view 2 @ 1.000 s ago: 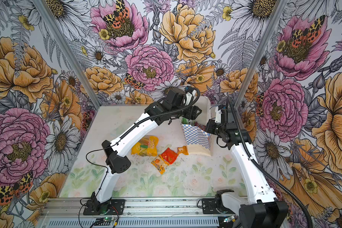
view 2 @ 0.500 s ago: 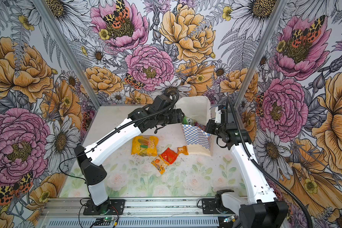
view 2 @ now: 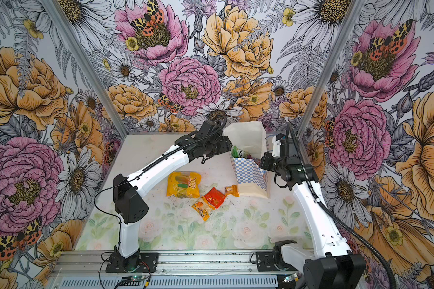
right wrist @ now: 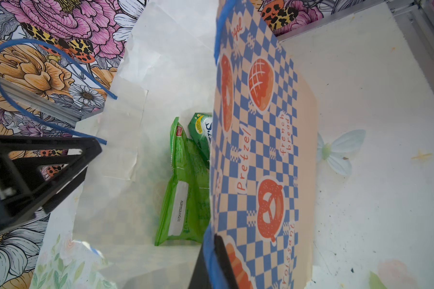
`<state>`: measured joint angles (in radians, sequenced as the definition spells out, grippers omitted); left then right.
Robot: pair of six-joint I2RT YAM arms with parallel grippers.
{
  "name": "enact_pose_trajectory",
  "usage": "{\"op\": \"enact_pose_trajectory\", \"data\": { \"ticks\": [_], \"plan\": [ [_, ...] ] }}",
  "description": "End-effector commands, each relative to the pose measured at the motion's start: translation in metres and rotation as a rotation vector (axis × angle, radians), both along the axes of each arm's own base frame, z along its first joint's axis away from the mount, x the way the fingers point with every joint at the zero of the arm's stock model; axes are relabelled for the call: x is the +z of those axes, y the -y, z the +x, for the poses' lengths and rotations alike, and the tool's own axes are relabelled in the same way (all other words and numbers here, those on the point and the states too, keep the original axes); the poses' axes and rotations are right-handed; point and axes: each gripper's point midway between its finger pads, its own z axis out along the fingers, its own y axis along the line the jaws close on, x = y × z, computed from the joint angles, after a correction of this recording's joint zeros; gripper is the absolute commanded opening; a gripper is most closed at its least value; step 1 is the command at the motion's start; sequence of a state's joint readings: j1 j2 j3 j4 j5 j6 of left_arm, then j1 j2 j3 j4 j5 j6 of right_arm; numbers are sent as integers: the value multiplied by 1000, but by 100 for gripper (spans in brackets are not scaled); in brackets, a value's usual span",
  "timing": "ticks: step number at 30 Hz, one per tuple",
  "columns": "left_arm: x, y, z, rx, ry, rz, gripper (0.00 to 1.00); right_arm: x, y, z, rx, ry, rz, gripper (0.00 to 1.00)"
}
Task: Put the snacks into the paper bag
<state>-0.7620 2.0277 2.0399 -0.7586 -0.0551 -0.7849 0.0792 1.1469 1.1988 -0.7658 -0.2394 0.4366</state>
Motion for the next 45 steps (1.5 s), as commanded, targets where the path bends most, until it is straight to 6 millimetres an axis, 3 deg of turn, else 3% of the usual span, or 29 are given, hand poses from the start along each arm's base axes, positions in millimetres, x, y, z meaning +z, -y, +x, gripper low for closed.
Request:
{"op": "enact_pose_trajectory", "data": {
  "ticks": [1,4,6,9,13,15,21,23,29,31,35,40,42,45],
  "plan": [
    [6,3,12,4,18,-23,63,12,-4,0,17,53,8,0],
    [2,6,18,2,27,9,50,13,-1,2,10,58,-8,0],
    [3,7,20,5,39,18,33,11,5,5,-17,54,-36,0],
    [4,1,21,32,50,33,20,6,7,9,-25,39,-48,0],
    [8,-18,18,79,75,75,11,1,-5,12,-17,25,-77,0],
    [14,-26,14,78,98,91,0,-2,-18,13,24,16,-84,0],
    [46,-59,-2,95,200,118,0,-1,-45,23,66,12,-57,0],
    [67,-78,-13,120,246,126,0,5,-61,26,104,24,-21,0],
    [79,-114,-34,166,269,122,0,14,-103,32,207,35,41,0],
    [79,-110,-37,144,268,114,0,16,-102,33,206,45,31,0],
    [76,-80,-40,52,249,99,0,27,-79,33,139,84,15,0],
    [65,-47,-46,-26,220,153,0,40,-91,20,204,90,97,0],
    [65,-29,-52,-74,231,181,0,37,-85,17,179,93,77,0],
    [47,-10,-54,-113,202,214,0,20,-73,16,141,71,40,0]
  ]
}}
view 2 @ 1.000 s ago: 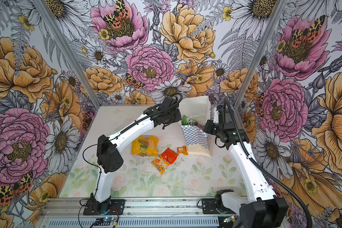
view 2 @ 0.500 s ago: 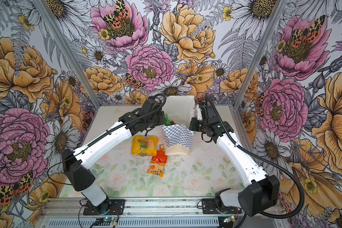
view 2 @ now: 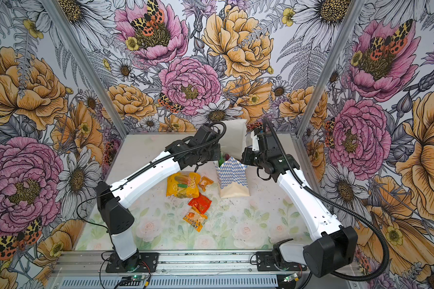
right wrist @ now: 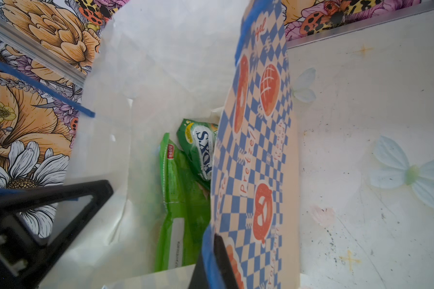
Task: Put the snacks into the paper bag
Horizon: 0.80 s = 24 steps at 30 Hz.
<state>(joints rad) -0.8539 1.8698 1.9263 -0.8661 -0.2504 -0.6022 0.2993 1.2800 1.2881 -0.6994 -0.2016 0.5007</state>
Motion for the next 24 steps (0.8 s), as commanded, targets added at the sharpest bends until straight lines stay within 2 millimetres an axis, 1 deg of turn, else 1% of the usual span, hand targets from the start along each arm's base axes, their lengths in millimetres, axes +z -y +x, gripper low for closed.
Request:
{"op": "enact_pose_trajectory", "data": {
  "ticks": [1,4,6,9,11,13,14,16,17,19,24],
  "plan": [
    [21,19,-4,-53,48,-27,0,8,5,-2,-14,49,17,0],
    [4,16,-3,-13,11,-19,0,-10,8,-3,-20,8,4,0],
    [1,13,-4,4,9,-11,0,-15,12,-5,-29,-1,-1,0],
    [8,11,-8,15,36,-1,0,-12,24,-6,-58,13,-14,0],
    [18,9,-14,24,73,11,0,-5,35,-8,-83,28,-20,0],
    [26,6,-17,31,106,22,0,1,42,-9,-98,44,-17,0],
    [28,6,-18,30,106,18,0,4,42,-10,-96,47,-13,0],
    [24,4,-17,42,101,22,0,7,38,-11,-82,47,3,0],
    [41,-4,-21,54,128,-4,0,8,36,-11,-74,45,12,0],
    [45,-7,-21,67,149,-5,0,7,35,-12,-74,40,17,0],
    [39,-11,-23,70,133,-13,0,-1,36,-14,-82,22,11,0]
  ]
}}
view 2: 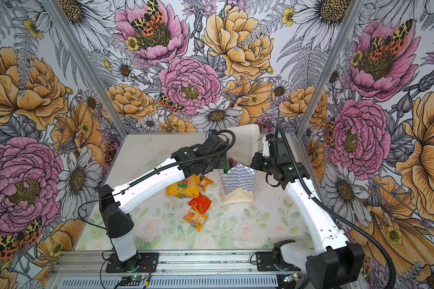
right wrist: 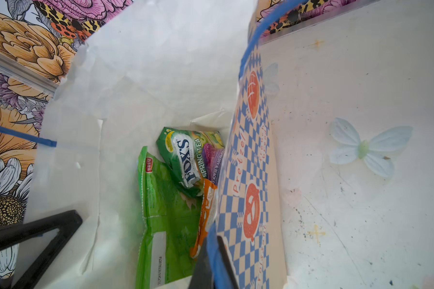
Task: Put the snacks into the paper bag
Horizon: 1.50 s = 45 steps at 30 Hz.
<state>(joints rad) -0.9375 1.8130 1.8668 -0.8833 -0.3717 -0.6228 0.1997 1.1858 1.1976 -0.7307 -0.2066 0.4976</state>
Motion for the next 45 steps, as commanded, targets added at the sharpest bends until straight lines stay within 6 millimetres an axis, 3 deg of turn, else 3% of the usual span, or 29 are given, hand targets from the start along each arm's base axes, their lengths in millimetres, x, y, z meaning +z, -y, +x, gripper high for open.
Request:
{"op": "enact_pose_trajectory", "data": {
  "ticks": [1,6,9,17,22,27,30,33,37,42,45],
  "plan": [
    [34,-11,6,46,95,-69,0,9,-4,1,10,45,9,0],
    [10,-8,11,18,11,-110,0,-6,1,0,-8,18,-28,0],
    [15,-11,8,26,48,-147,0,-5,1,-1,-3,19,-30,0],
    [35,-19,1,9,93,-218,40,3,-1,2,12,35,-34,0],
    [53,-26,-15,-42,142,-233,63,5,-3,3,16,40,-28,0],
    [76,-48,-46,-99,198,-248,78,8,-2,1,14,49,-28,0],
    [100,-50,-78,-269,257,-287,84,7,-2,1,14,47,-28,0],
    [113,-73,-93,-317,303,-302,85,6,-1,1,13,46,-31,0],
    [111,-124,-95,-203,339,-258,86,8,-1,0,10,51,-31,0],
    [85,-185,-92,-28,312,-250,86,8,1,-1,5,53,-36,0],
    [54,-218,-81,105,250,-258,86,8,1,0,5,55,-38,0]
  ]
}}
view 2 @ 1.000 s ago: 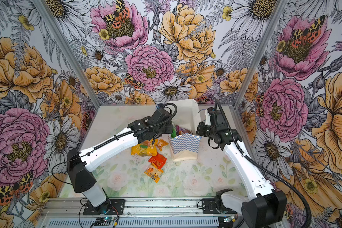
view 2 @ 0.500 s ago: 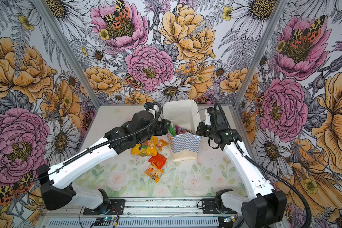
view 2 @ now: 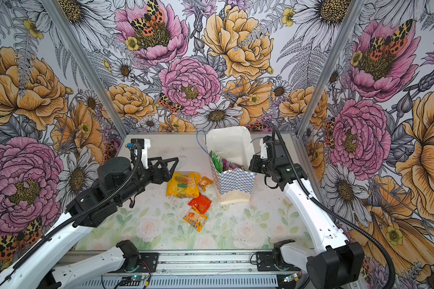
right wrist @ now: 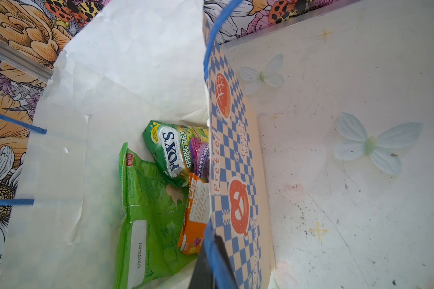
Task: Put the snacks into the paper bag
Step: 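Withdraw the left gripper from the paper bag toward the yellow mango bag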
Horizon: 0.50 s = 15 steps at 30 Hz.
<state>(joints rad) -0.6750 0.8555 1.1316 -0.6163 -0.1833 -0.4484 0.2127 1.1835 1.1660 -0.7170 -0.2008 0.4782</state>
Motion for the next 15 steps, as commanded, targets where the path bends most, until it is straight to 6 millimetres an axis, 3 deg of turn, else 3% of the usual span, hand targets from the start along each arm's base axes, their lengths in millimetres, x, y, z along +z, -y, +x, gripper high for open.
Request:
{"op": "enact_pose_trajectory", "data": {
  "ticks": [1,5,8,15],
  "plan": [
    [-46,-29,11,114,-138,-9,86,17,4,2,-14,61,-19,0],
    [-108,-63,30,229,-348,-136,86,16,5,2,-16,60,-21,0],
    [-147,-76,40,243,-449,-269,86,16,5,1,-14,59,-21,0],
    [-212,-84,49,259,-571,-361,88,14,5,1,-13,53,-21,0]
  ]
}}
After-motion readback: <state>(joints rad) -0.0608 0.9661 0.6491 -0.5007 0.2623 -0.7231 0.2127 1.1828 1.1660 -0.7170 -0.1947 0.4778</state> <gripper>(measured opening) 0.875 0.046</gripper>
